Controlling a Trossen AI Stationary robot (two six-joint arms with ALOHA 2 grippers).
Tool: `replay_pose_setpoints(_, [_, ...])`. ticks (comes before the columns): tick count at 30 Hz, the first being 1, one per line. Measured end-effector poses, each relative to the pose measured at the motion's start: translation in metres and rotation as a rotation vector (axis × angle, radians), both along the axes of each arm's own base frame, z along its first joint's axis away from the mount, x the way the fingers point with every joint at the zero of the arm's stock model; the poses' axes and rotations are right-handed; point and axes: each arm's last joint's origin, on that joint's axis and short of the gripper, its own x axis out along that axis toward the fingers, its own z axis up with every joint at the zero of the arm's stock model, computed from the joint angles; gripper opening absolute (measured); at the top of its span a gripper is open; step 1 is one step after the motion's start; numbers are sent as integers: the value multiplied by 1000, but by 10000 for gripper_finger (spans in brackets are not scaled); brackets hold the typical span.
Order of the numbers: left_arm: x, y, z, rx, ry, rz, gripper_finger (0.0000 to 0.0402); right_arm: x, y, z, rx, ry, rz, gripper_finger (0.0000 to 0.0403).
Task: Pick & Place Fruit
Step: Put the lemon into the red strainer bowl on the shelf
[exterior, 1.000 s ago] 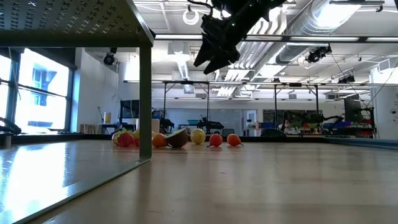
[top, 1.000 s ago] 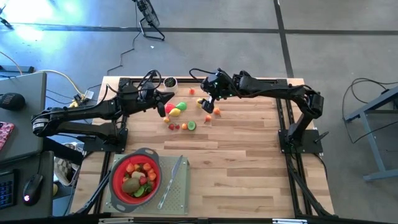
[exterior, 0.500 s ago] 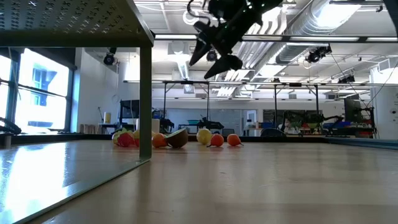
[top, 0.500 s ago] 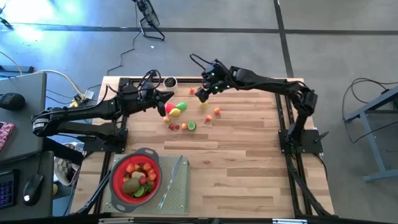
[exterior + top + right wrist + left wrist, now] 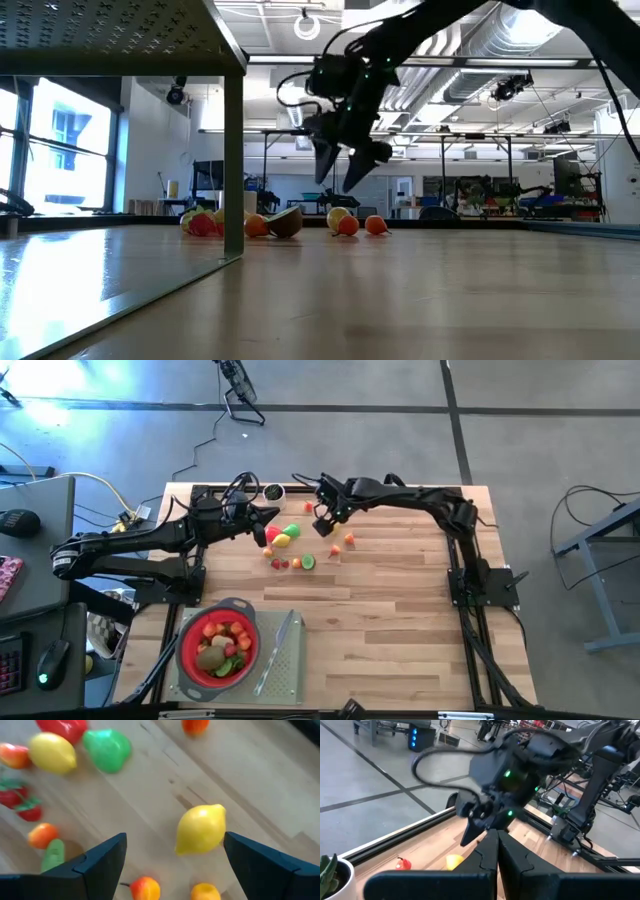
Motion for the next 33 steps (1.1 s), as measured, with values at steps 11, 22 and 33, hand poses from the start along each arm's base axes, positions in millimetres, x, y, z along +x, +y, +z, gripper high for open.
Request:
replay_pose_setpoints(11, [0,0,-1,-3,7,3,0,-4,-8,-22,-22,125,-61,325])
replay_pose_setpoints(22, [0,0,-1,-4,8,0,0,-11,-22,-48,57,205,-90,325])
replay_pose_setpoints(33, [0,0,-1,-4,8,-2,0,-18,-27,-53,149,227,-125,275])
